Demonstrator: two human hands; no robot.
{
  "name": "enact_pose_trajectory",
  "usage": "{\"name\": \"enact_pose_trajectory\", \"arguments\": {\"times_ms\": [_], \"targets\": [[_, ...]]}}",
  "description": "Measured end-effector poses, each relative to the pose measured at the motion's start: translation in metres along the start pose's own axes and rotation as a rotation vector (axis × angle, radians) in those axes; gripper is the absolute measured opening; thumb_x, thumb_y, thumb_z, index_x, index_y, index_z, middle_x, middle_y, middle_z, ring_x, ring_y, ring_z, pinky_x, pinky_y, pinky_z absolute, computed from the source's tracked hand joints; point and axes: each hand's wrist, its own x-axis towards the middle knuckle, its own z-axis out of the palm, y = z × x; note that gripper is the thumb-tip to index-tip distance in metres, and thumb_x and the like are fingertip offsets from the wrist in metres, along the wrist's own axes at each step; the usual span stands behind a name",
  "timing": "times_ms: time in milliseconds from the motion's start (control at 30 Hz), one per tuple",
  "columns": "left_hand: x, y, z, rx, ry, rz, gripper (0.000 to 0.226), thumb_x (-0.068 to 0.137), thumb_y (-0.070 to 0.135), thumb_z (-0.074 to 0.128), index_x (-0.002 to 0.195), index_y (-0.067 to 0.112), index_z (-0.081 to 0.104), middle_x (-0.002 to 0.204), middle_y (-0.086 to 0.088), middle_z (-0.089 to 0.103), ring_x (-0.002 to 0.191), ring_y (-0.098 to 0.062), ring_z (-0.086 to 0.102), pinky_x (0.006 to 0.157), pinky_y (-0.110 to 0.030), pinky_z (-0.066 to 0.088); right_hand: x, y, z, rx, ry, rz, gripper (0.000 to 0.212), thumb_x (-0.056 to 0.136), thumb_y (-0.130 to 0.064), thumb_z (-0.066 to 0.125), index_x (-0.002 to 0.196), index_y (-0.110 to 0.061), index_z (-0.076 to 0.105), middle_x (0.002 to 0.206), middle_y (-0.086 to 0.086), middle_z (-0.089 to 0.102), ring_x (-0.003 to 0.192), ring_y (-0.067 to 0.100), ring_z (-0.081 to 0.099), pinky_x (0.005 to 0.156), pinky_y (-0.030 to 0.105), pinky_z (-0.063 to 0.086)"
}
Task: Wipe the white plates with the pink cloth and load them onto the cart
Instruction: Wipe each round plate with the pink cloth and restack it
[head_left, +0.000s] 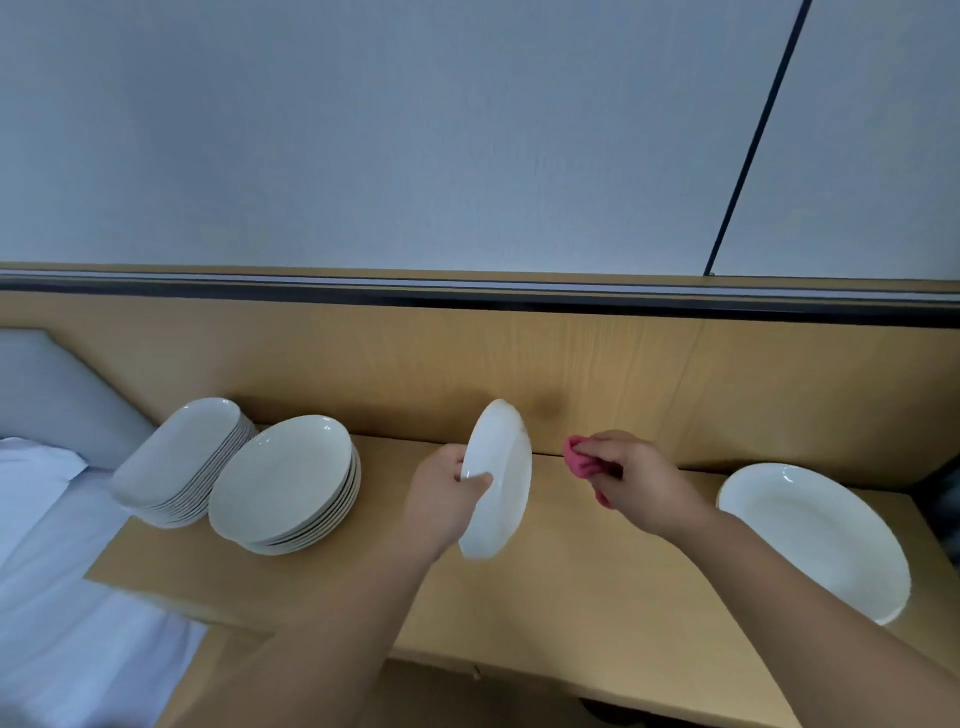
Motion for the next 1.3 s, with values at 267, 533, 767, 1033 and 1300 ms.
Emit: {"name": "enact_pose_trajectory", "arguments": {"times_ms": [267,533,767,1033,1300], "targets": [[-0.017,0.009,-0.063,0.327,0.202,0.285,0.022,0.091,0.022,0.059,0.113,0.027,0.06,0.093,0.015,0.063,0.087,-0.005,0.058,0.072,-0.028,0.047,0.017,-0.014,0.018,0.076,-0.031,-0.04,0.037,0.088,0.01,0.057,0.119,-0.008,0.068,0.116,-0.003,0.06,0.071,-0.015,0.055,0.069,0.011,0.044],[-0.001,-0.044,-0.131,0.64,0.292,0.288,0.036,0.097,0.024,0.053,0.132,0.019,0.055,0.098,-0.002,0.069,0.085,-0.019,0.058,0.072,-0.027,0.036,0.032,-0.047,0.052,0.023,-0.059,-0.072,0.039,0.089,0.005,0.059,0.123,-0.013,0.066,0.115,-0.006,0.059,0.073,-0.009,0.054,0.071,0.01,0.042],[0.007,-0.086,-0.169,0.779,0.26,0.248,0.034,0.099,0.023,0.049,0.132,0.02,0.055,0.101,-0.002,0.071,0.093,-0.022,0.063,0.079,-0.033,0.048,0.05,-0.084,0.092,-0.03,-0.07,-0.109,0.036,0.089,0.005,0.06,0.119,-0.013,0.068,0.109,-0.008,0.059,0.071,-0.011,0.052,0.071,0.007,0.039],[0.028,-0.129,-0.204,0.968,0.112,0.175,0.049,0.1,0.012,0.04,0.147,0.026,0.038,0.128,0.006,0.061,0.114,-0.015,0.058,0.088,-0.028,0.047,0.067,-0.116,0.141,-0.088,-0.086,-0.094,0.032,0.09,0.004,0.059,0.116,-0.011,0.069,0.106,-0.001,0.061,0.074,-0.014,0.054,0.067,0.005,0.039],[0.04,-0.165,-0.207,1.027,-0.114,0.204,0.051,0.097,0.017,0.045,0.145,0.028,0.033,0.134,0.004,0.049,0.12,-0.021,0.05,0.094,-0.028,0.045,0.076,-0.13,0.176,-0.101,-0.086,-0.059,0.033,0.089,0.008,0.058,0.117,-0.007,0.069,0.105,-0.006,0.058,0.073,-0.02,0.052,0.067,0.002,0.038]]}}
